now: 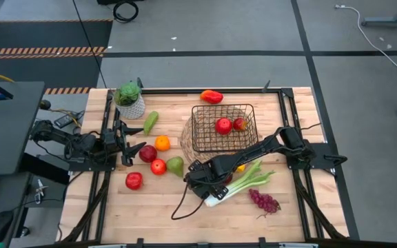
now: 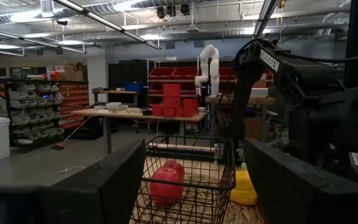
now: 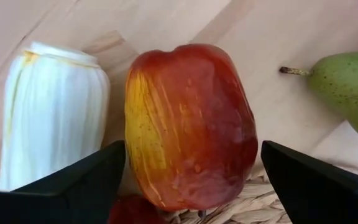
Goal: Build produce basket
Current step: Put the dark apple into the black wire basket
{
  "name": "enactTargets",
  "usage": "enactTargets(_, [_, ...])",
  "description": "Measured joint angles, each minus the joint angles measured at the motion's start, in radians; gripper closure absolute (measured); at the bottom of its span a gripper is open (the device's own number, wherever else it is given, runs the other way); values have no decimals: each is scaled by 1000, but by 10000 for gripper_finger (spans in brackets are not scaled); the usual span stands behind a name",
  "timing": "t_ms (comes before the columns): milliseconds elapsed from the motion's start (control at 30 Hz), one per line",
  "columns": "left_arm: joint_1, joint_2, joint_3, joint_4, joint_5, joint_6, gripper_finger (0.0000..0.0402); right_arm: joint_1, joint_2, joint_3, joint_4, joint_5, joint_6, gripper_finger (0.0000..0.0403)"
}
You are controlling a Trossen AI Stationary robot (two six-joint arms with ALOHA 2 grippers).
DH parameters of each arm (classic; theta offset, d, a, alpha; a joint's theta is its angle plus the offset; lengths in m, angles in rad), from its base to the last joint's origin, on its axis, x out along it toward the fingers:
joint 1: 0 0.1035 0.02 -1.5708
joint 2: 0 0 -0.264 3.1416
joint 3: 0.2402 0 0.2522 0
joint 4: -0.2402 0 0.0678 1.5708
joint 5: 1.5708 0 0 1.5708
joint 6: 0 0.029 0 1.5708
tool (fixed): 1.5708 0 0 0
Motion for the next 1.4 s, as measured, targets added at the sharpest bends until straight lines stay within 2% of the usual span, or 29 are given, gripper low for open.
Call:
enactTargets(500, [0,0,0,0,0,0,120,0,-1,-5,20,-4,19,28])
enactTargets(700, [0,0,0,0,0,0,120,0,-2,-94,55,-3,18,30])
enactTargets(833, [0,0,0,0,0,0,120,0,-2,-114,58,30,17,43])
enactTargets(1167, [0,0,0,0,0,0,120,0,-2,-114,81,32,16,93])
enactTargets(1400, [0,0,0,0,0,0,120,-10,-2,-80,53,66,58,91])
